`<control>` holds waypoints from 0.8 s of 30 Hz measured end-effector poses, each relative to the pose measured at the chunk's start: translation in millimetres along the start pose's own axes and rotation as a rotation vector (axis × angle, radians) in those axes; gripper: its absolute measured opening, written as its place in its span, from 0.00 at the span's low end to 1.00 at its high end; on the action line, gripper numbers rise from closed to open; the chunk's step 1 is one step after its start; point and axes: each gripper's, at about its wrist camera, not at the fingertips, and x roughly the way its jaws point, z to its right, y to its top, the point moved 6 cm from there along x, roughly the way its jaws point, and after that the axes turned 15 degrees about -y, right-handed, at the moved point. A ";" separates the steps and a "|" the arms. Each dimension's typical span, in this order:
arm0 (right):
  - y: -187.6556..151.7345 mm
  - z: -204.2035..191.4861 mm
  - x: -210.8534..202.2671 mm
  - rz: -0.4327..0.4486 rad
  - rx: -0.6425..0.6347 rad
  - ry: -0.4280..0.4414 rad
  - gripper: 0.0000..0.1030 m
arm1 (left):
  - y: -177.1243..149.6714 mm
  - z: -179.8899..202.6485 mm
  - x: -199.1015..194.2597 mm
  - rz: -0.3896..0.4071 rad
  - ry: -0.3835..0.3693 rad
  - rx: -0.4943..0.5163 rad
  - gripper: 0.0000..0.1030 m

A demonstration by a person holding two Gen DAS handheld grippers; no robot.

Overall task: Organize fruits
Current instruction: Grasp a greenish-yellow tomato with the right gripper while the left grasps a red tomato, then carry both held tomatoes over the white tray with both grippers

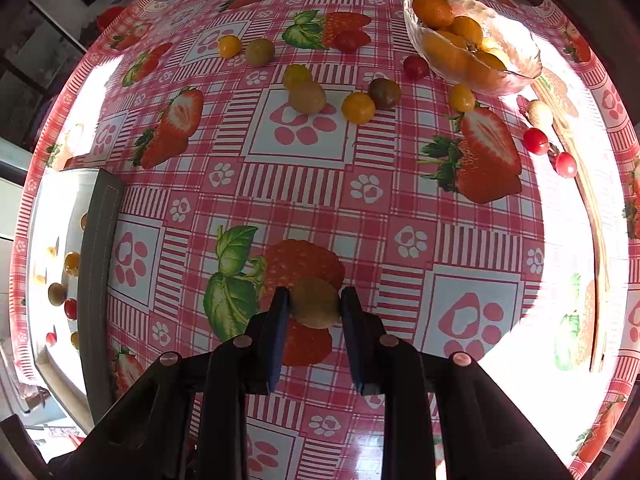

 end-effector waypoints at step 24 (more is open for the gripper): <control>-99.9 6.5 -74.1 -0.048 0.050 0.084 0.28 | 2.6 -15.9 -74.4 0.077 -0.043 0.067 0.21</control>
